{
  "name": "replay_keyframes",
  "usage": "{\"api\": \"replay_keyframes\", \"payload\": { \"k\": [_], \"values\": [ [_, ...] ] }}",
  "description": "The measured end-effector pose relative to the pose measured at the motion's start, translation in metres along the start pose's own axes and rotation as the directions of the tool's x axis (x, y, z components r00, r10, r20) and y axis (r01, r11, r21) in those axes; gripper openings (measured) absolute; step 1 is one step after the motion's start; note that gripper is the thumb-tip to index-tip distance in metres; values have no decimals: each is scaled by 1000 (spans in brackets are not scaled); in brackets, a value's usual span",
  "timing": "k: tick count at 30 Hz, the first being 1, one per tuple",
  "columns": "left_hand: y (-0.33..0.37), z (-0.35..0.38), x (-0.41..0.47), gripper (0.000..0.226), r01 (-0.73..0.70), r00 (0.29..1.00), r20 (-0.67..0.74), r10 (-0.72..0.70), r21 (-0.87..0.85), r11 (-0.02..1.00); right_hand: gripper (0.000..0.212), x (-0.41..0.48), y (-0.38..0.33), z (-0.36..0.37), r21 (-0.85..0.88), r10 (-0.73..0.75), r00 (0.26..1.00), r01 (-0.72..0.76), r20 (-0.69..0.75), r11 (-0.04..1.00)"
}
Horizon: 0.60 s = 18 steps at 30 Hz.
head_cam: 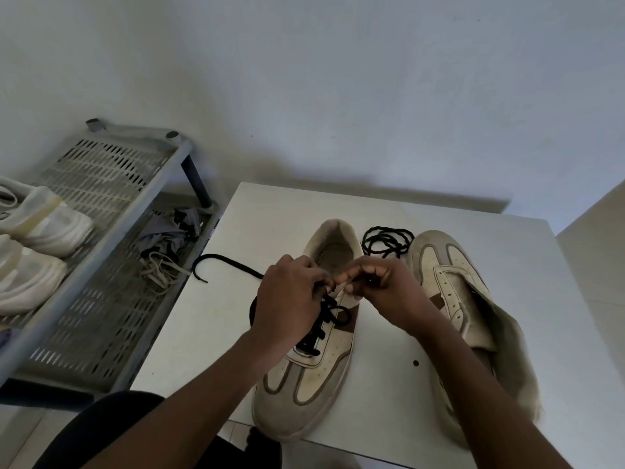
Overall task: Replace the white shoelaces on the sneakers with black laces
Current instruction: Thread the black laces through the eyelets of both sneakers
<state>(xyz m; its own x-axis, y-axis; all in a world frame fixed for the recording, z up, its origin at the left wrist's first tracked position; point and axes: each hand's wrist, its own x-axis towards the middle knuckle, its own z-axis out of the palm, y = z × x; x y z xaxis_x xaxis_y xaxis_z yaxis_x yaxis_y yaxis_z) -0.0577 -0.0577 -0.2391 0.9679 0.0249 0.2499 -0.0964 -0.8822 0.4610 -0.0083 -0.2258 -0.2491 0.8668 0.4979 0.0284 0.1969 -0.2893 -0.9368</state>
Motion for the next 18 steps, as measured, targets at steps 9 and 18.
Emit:
{"api": "replay_keyframes", "payload": {
  "k": [9,18],
  "values": [
    [3,6,6,10,160,987,20,-159,-113,981,26,-1,3,7,152,21,994,-5,-105,988],
    [0,8,11,9,194,980,78,-185,-125,973,16,-4,6,9,200,110,975,-71,-193,977]
  ]
}}
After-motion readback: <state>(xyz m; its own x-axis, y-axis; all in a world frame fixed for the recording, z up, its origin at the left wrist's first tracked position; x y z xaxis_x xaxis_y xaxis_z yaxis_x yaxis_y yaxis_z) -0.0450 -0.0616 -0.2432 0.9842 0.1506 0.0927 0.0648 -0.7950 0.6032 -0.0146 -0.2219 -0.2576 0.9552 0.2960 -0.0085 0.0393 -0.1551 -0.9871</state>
